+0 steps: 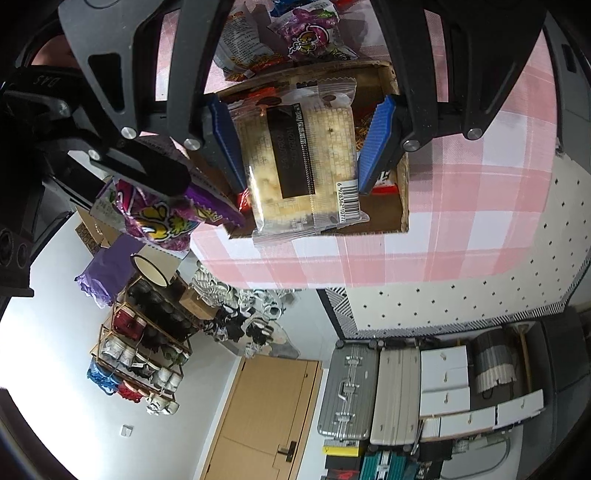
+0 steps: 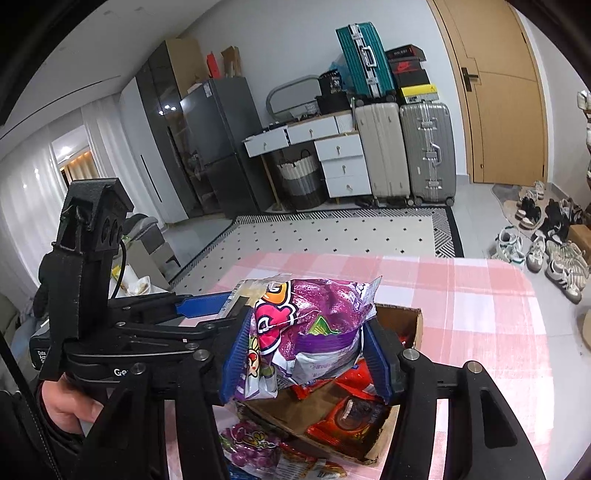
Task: Organize snacks
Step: 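Carry the cracker pack and candy bag over the box with both grippers, then open both grippers to drop the packs into the box, then withdraw both open grippers from the box toward the remaining snacks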
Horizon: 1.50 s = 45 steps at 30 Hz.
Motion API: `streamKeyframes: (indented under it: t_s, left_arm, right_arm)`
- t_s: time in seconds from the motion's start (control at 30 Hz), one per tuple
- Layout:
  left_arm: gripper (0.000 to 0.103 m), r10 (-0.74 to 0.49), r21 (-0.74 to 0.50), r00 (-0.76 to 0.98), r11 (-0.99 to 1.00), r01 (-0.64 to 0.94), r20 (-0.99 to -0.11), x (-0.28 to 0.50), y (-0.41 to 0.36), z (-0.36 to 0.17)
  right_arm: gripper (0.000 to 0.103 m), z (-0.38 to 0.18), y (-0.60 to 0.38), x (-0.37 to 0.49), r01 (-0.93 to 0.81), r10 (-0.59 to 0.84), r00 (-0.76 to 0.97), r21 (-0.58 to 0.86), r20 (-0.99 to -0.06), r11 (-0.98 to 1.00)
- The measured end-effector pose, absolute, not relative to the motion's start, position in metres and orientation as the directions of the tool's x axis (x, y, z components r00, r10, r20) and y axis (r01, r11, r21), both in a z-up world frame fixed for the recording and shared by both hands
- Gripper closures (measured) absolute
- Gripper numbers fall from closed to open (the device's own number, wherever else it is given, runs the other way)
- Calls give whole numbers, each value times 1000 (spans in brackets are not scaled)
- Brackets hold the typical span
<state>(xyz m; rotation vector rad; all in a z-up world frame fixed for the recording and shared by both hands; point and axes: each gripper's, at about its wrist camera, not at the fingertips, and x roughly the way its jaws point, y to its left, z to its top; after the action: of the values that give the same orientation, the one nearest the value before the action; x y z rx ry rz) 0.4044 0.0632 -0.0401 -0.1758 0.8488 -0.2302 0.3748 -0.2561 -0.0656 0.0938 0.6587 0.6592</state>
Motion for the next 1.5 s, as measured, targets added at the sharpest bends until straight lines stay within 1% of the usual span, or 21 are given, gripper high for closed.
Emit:
streamKeyframes:
  t_s: [0.1, 0.17, 0.4, 0.53, 0.73, 0.97, 1.17, 1.33, 1.5]
  left_arm:
    - [43, -277, -259, 617, 958, 121, -737, 412, 68, -52]
    - [33, -269, -255, 611, 960, 112, -745, 415, 70, -57]
    - [32, -242, -237, 635, 967, 95, -733, 402, 76, -54]
    - [29, -236, -227, 647, 969, 98, -725, 385, 73, -44]
    - [25, -231, -220, 668, 970, 102, -708, 363, 72, -30]
    - [21, -225, -210, 683, 972, 106, -695, 330, 69, -14]
    - [19, -223, -209, 693, 972, 107, -685, 302, 67, -5]
    - [19, -218, -211, 700, 973, 97, -680, 279, 69, -2]
    - [18, -210, -212, 713, 973, 87, -669, 254, 71, 2]
  right_arm:
    - [42, -71, -257, 380, -523, 584, 603, 283, -544, 804]
    - [40, -74, -260, 382, -516, 585, 603, 294, -542, 804]
    - [36, -65, -270, 375, -510, 579, 626, 288, -522, 811]
    - [25, -55, -275, 367, -508, 573, 645, 277, -505, 816]
    - [15, -41, -282, 345, -512, 576, 663, 273, -478, 815]
    - [10, -30, -287, 316, -511, 580, 678, 277, -452, 814]
    - [8, -26, -293, 285, -513, 585, 685, 283, -433, 810]
    - [8, -24, -299, 259, -513, 590, 694, 290, -413, 808]
    - [4, -26, -307, 233, -508, 591, 703, 303, -396, 807]
